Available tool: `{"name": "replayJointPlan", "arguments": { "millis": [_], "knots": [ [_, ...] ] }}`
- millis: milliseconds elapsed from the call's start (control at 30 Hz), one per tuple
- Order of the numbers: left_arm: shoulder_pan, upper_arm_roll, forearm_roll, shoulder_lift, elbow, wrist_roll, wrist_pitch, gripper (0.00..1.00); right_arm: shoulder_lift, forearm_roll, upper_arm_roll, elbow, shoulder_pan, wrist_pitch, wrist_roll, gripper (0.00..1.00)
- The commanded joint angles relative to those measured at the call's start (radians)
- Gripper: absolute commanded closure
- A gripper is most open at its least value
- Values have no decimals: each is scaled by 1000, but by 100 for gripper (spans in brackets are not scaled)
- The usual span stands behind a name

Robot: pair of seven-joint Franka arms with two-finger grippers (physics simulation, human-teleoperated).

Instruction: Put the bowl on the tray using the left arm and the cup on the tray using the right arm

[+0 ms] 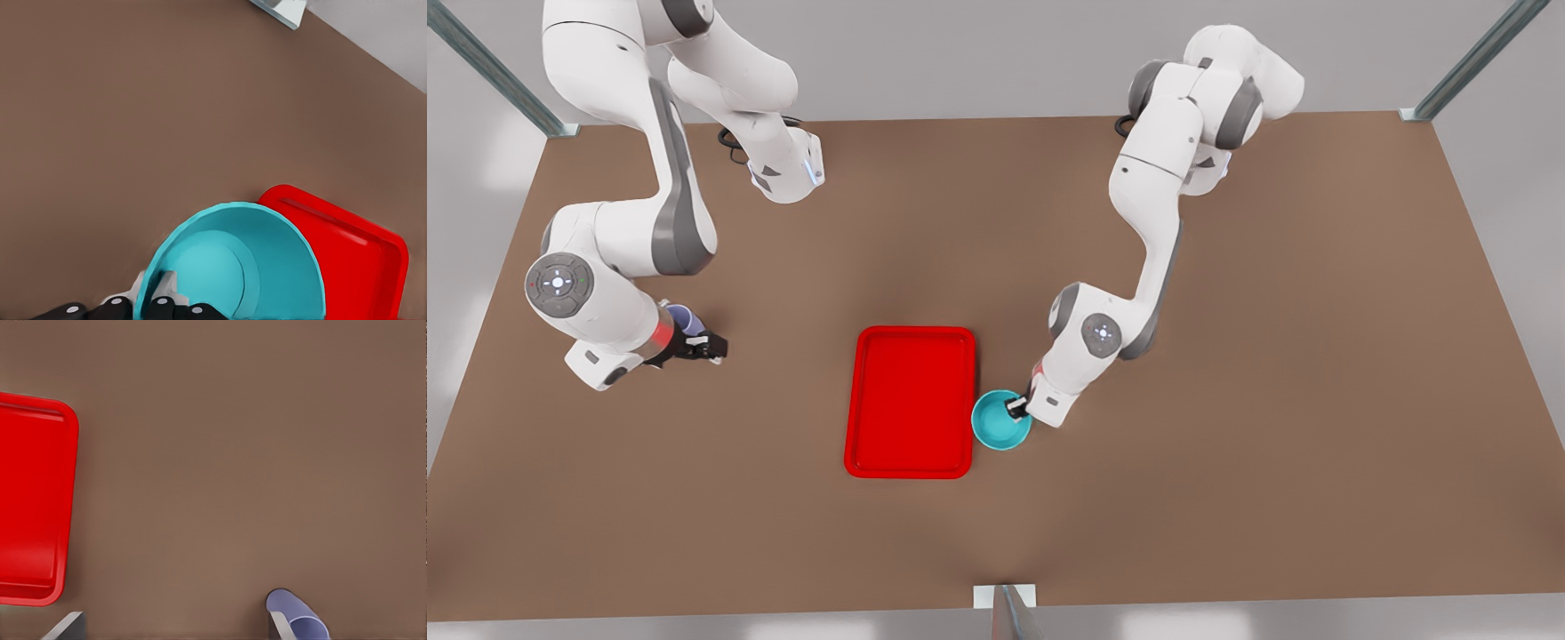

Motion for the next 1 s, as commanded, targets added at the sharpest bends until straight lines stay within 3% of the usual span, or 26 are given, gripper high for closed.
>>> {"name": "replayJointPlan", "arguments": {
  "millis": [0,300,967],
  "knots": [
    [-3,1,-150,12,20,-16,2,79,0,0,0,0,2,-2,1,0],
    [-88,-2,-121,176,275,-392,32,79,1,0,-1,-5,-10,-3,-2,0],
    [-249,-5,-57,183,201,-355,29,79,23,9,0,-6,-39,-5,25,0]
  ]
}}
